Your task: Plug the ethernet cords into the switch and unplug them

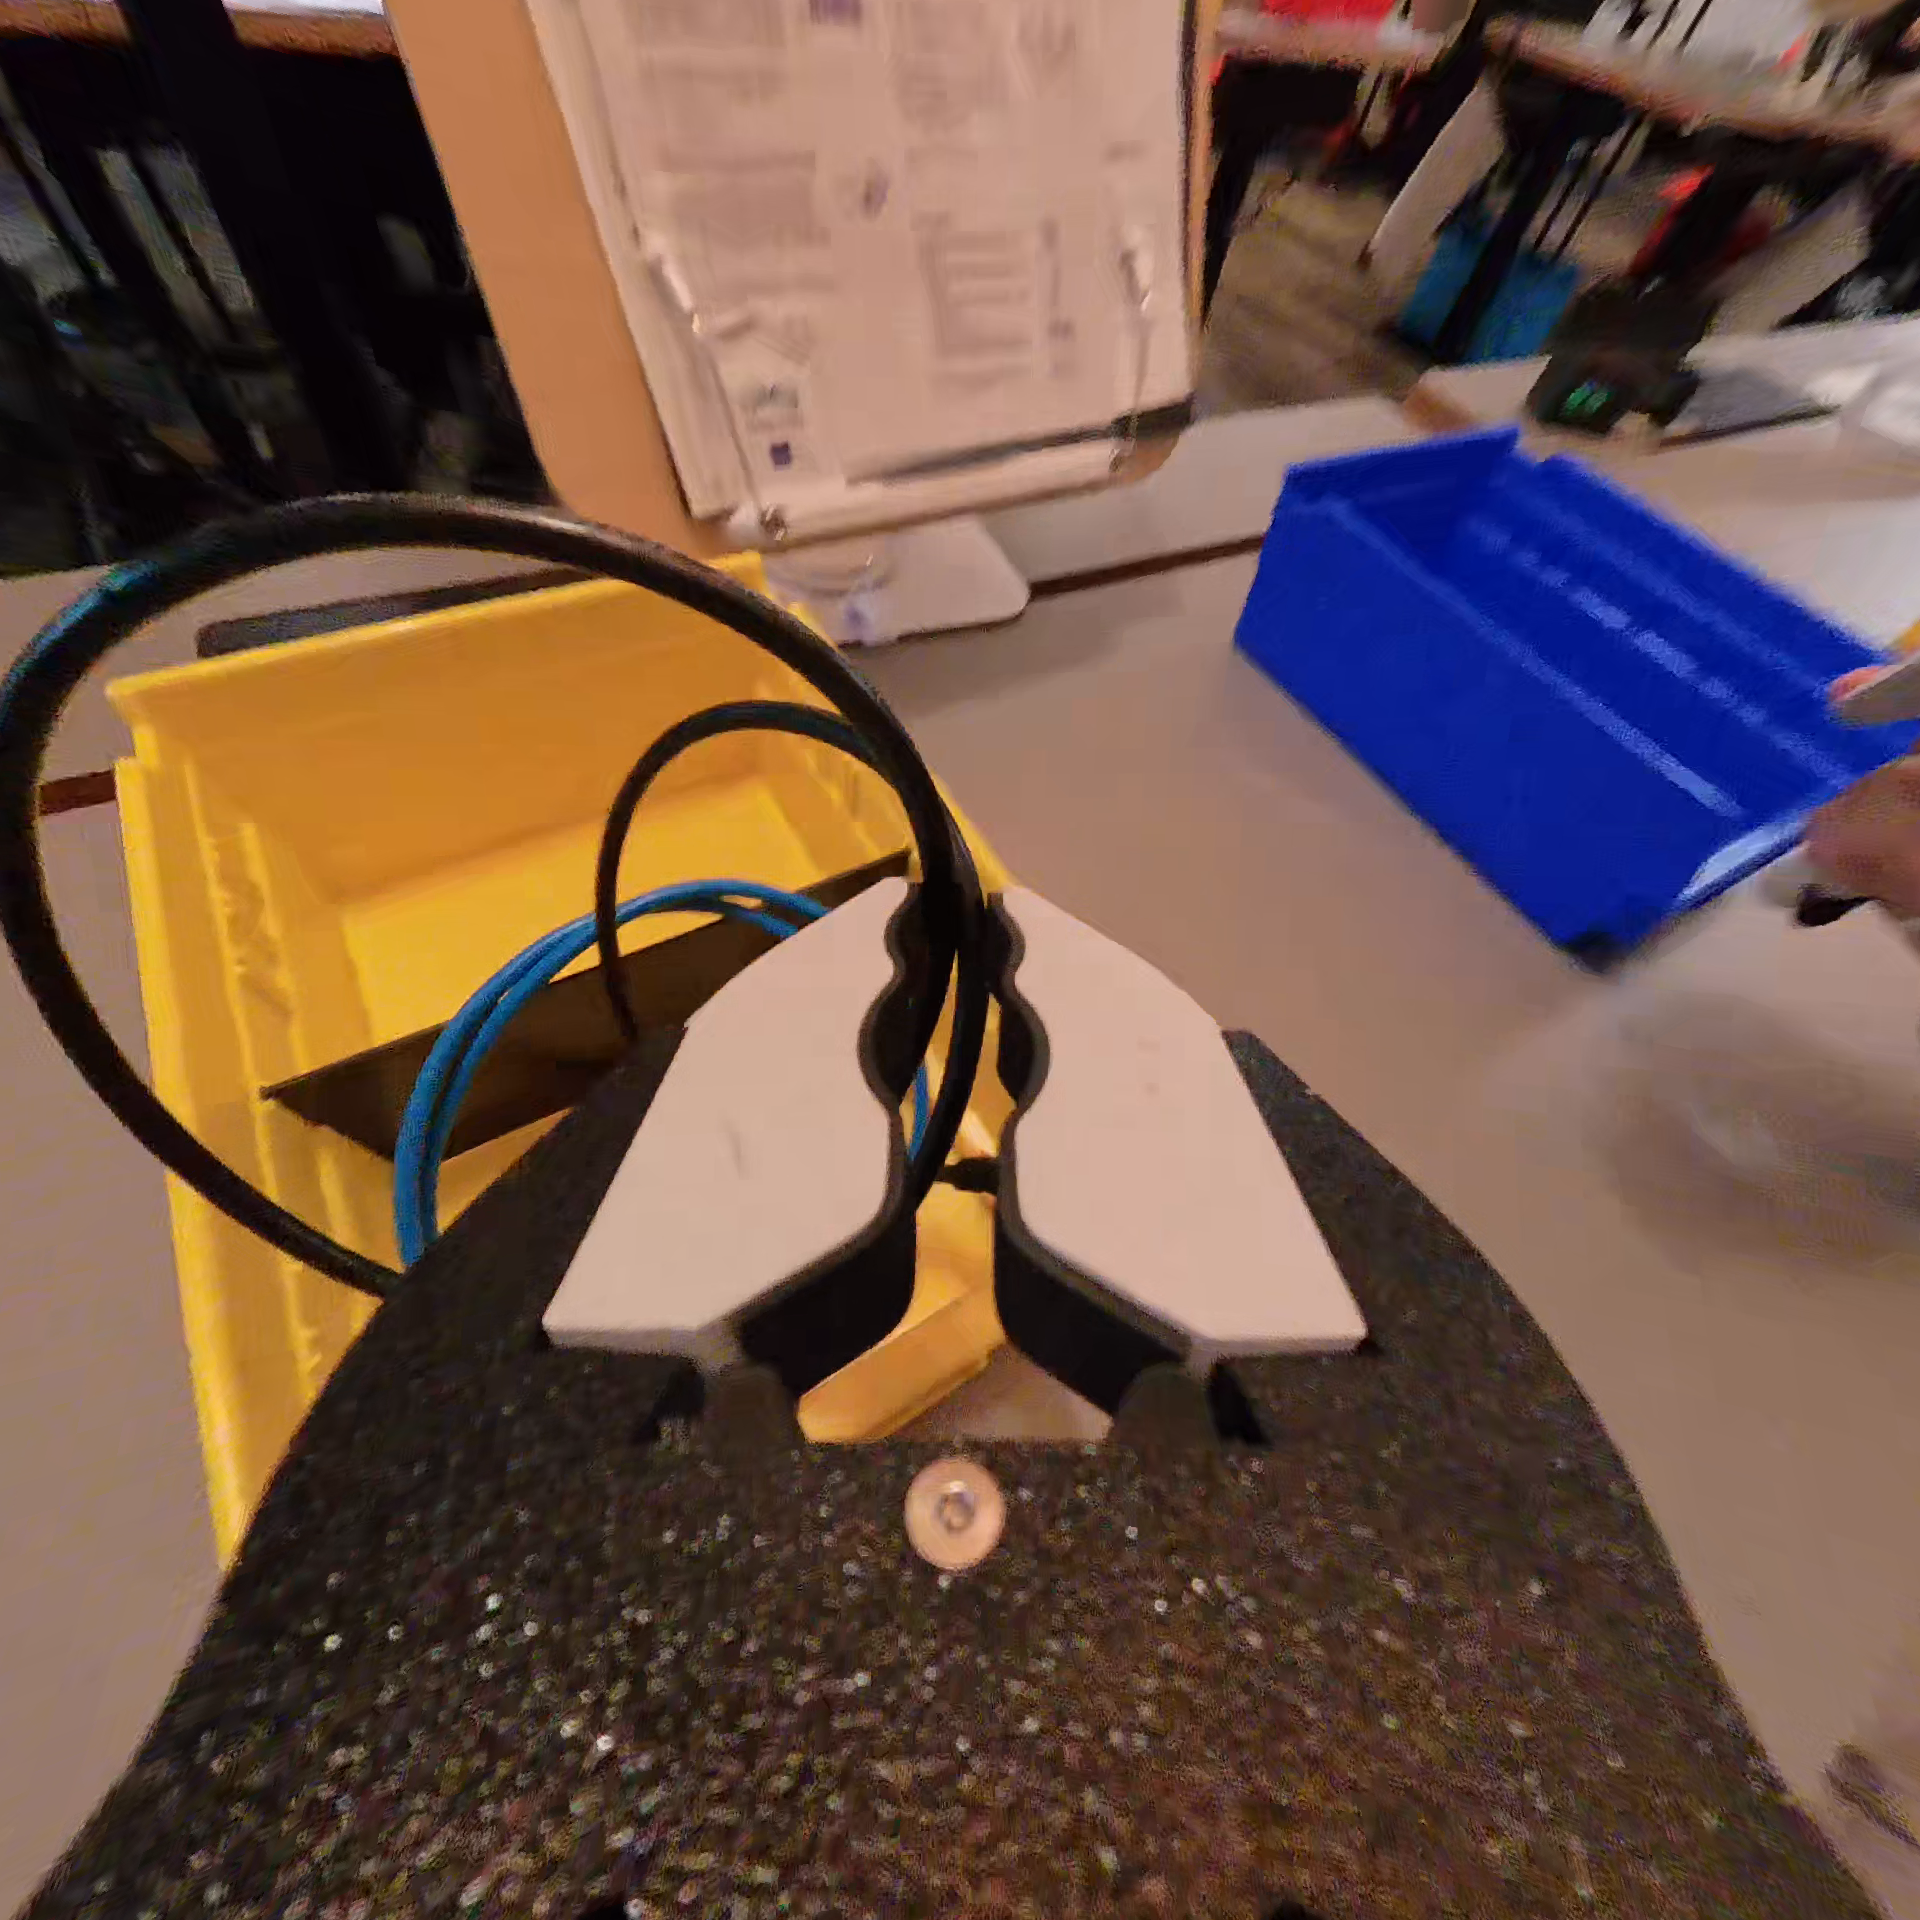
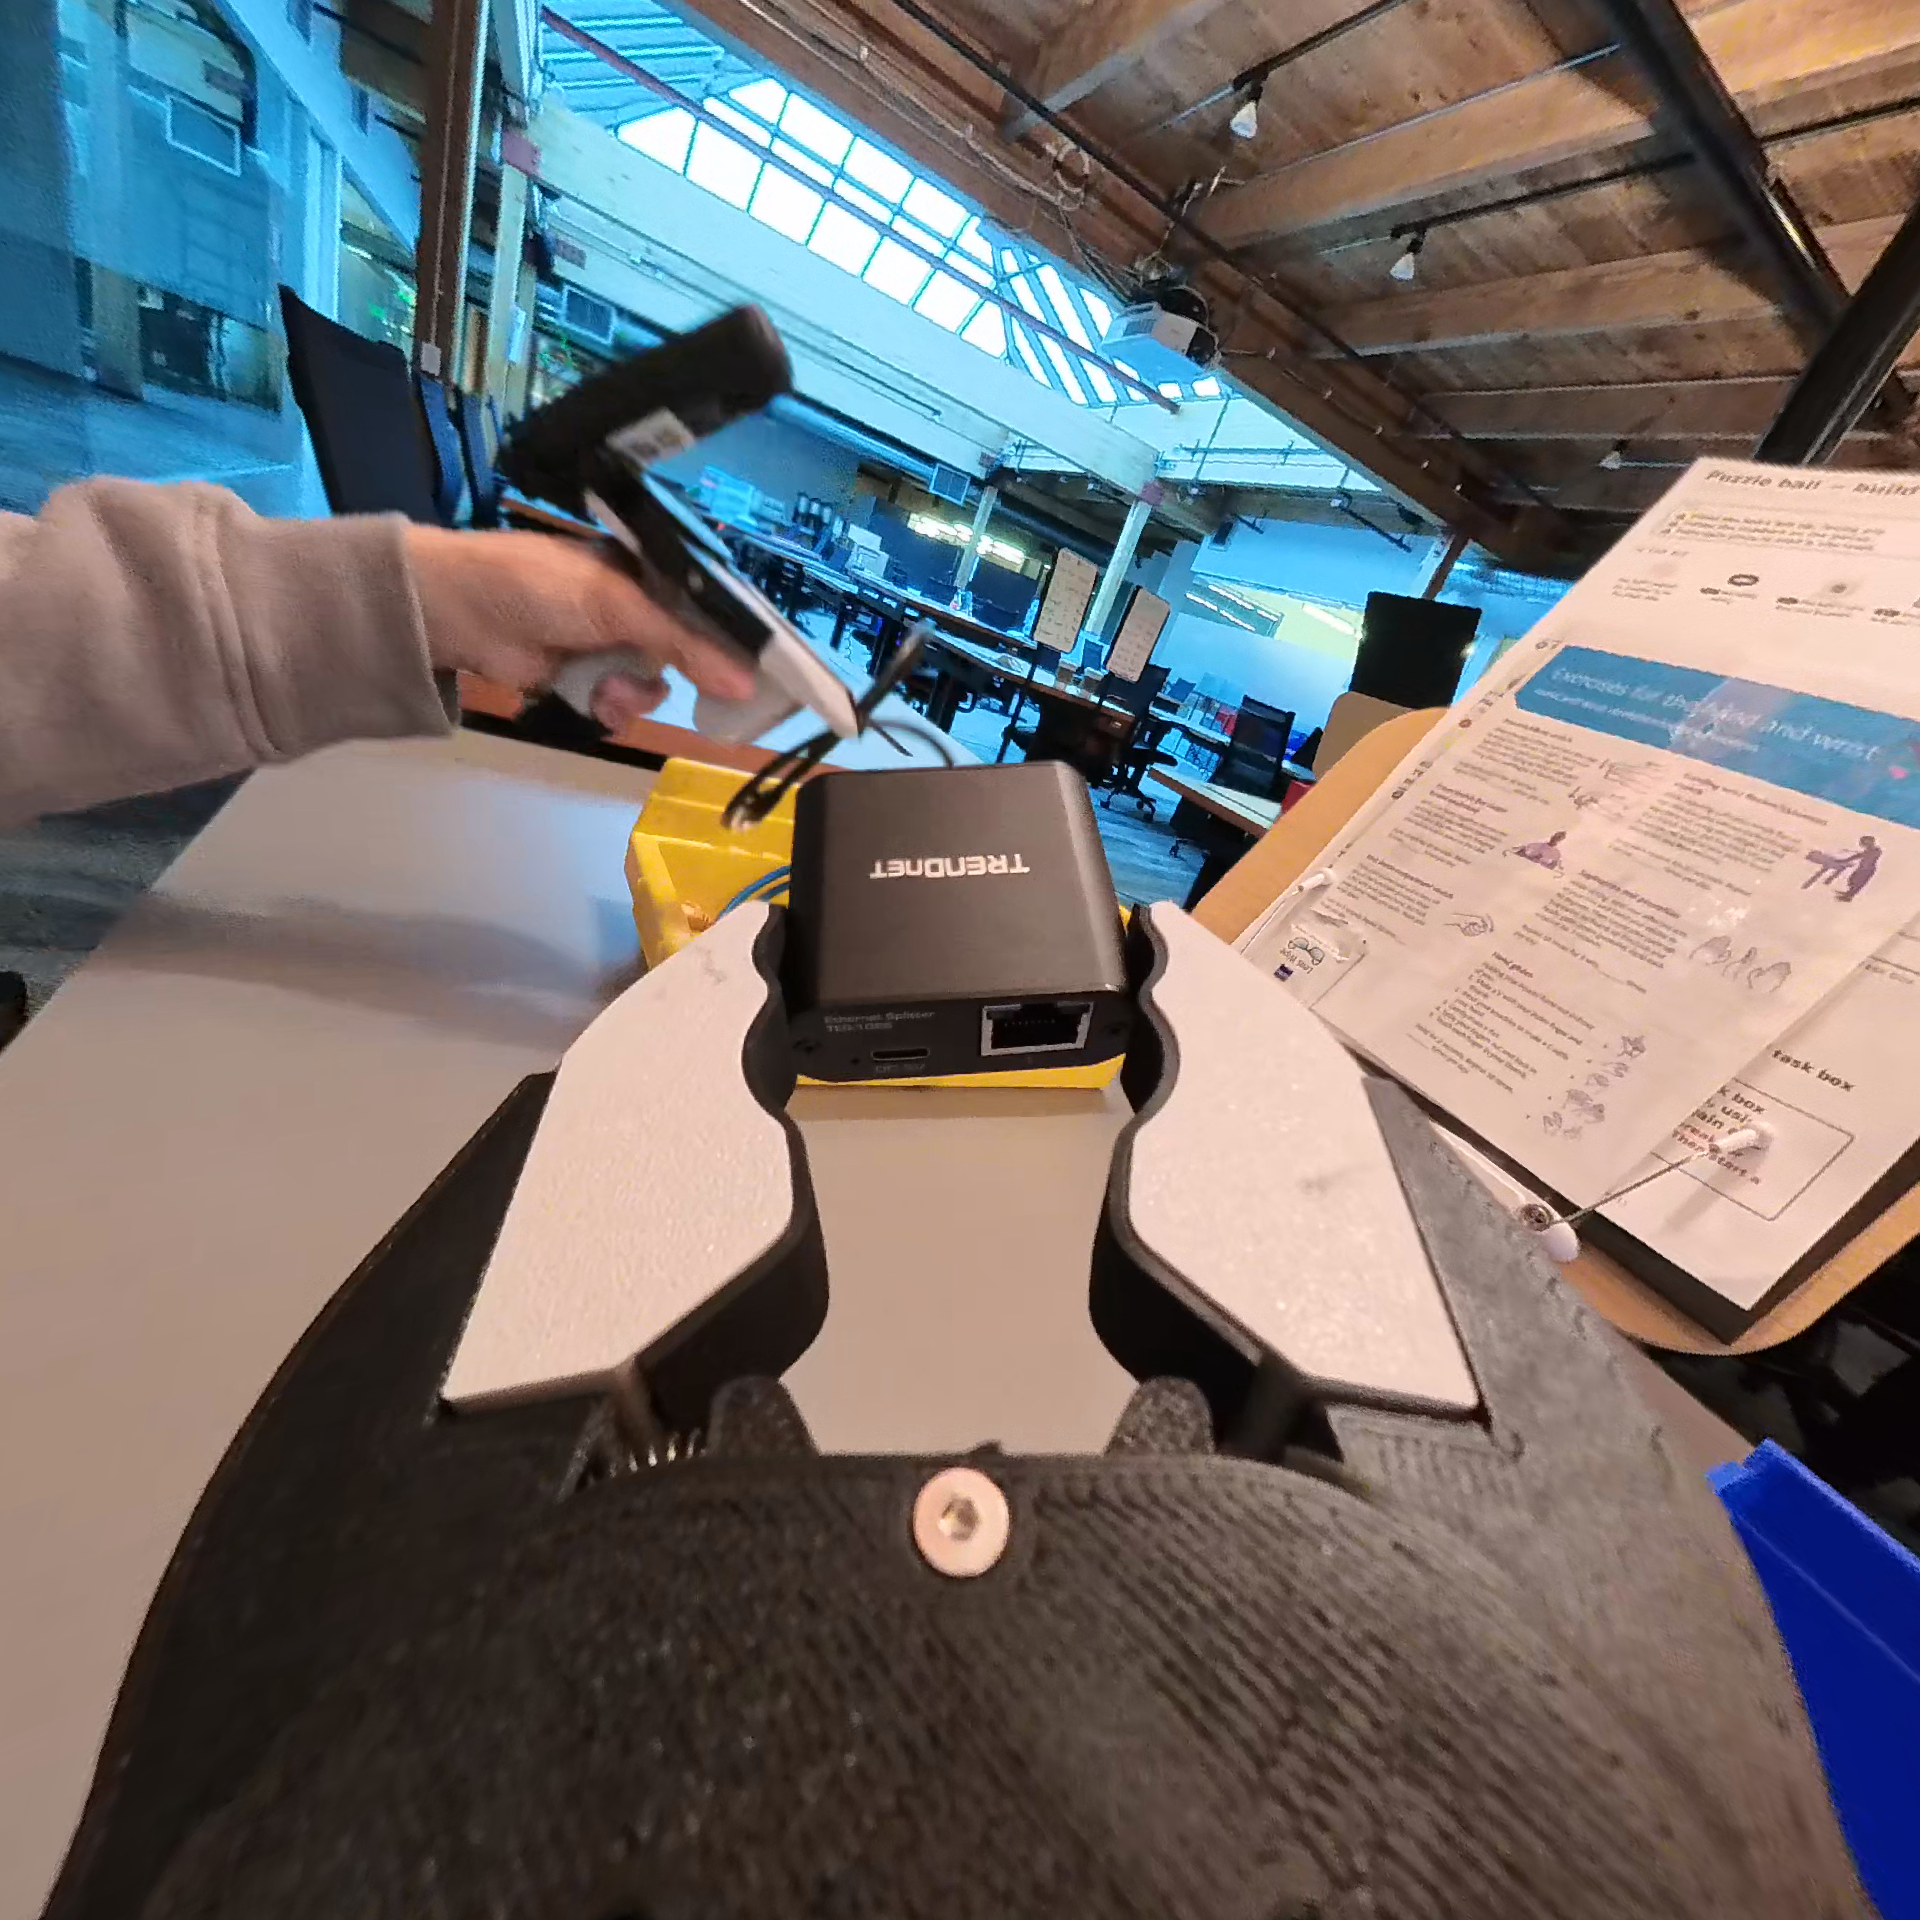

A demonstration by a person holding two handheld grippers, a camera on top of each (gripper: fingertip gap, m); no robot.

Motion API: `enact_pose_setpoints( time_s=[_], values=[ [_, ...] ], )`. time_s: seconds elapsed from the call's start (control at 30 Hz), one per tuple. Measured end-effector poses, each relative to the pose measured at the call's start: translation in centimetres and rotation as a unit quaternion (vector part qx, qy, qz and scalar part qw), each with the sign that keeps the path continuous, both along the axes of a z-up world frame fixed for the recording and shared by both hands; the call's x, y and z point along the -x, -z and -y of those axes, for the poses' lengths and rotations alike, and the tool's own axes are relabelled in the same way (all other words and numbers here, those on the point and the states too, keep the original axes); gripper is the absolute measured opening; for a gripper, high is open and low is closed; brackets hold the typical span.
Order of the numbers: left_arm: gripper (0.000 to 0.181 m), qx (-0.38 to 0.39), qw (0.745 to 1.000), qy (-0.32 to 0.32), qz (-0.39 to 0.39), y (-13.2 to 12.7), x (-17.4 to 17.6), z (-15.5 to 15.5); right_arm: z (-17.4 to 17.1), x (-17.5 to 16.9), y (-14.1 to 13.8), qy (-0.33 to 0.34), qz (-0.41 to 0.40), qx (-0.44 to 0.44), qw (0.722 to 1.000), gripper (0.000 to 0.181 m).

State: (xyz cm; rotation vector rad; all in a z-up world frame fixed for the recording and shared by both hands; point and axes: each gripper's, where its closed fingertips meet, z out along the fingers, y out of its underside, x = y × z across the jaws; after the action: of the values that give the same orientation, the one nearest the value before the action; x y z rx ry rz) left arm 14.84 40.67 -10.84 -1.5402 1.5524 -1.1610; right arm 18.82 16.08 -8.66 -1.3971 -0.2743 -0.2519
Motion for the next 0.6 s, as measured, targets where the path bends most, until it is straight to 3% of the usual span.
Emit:
enact_pose_setpoints(
  time_s=[0.17, 0.3, 0.43, 0.6],
  values=[
    [0.01, 0.105, 0.982, 0.083, 0.131, -8.3, 4.3, 4.7, 0.3, 1.2, -1.3, -0.004, 0.013, -0.011, 1.0, 0.062],
    [0.01, 0.184, 0.959, 0.115, 0.182, -10.5, 7.5, 8.7, 0.7, 2.3, -2.3, -0.005, 0.019, -0.017, 1.0, 0.062],
    [0.01, 0.1, 0.981, 0.1, 0.134, -5.9, 8.5, 13.0, 1.6, 3.9, -2.8, -0.009, 0.009, -0.024, 1.0, 0.062],
    [0.01, -0.017, 0.994, 0.103, 0.019, 2.9, 8.1, 18.0, 3.1, 5.8, -2.8, -0.003, 0.002, -0.024, 1.0, 0.062]
  ],
)
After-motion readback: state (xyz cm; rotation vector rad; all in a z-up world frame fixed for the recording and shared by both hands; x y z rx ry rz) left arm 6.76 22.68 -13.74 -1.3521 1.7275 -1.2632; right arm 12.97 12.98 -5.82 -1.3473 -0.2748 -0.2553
